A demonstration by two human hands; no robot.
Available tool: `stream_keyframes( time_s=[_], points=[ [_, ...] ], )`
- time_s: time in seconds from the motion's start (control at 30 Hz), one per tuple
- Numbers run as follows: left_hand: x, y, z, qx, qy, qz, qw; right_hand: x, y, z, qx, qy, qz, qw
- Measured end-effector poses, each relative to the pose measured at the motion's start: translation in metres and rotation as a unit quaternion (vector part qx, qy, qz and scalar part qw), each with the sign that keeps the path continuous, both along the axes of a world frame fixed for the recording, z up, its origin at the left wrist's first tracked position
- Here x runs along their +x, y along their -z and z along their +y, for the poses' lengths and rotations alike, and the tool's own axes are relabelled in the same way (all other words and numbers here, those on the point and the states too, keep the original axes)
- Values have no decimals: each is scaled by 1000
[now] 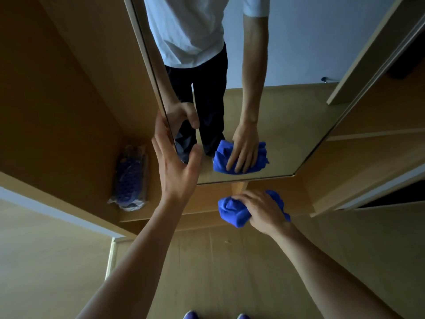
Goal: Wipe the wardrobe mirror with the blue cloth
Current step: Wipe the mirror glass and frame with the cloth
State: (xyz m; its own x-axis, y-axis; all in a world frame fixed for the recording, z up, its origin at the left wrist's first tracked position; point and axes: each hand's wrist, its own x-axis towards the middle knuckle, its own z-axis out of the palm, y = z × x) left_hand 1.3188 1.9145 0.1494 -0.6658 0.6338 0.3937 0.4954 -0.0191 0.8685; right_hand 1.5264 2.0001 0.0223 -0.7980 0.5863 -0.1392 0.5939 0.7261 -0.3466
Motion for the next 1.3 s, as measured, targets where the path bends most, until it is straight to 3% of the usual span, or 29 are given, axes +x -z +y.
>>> stream_keyframes(
  time_s=[0.07,0.37,0.67,0.93,1.07,1.3],
  points=[
    [1,-9,-2,-11,8,-7,1000,15,-16,-4,2,-15,-19,1000],
    [1,-77,-4,41,23,2,999,32,-129,-4,97,-17,101,990],
    [21,-129,-26,-45,8,-5,999,35,-229,2,171,-39,146,974],
    [32,-163,-38,-73,-25,58,995,38,-302,0,213,-58,182,958],
    [55,-197,-43,-61,-110,145,982,42,-350,1,267,-71,212,937],
    [87,-284,-38,18,13,355,934,30,-448,1,393,-45,260,881]
  ],
)
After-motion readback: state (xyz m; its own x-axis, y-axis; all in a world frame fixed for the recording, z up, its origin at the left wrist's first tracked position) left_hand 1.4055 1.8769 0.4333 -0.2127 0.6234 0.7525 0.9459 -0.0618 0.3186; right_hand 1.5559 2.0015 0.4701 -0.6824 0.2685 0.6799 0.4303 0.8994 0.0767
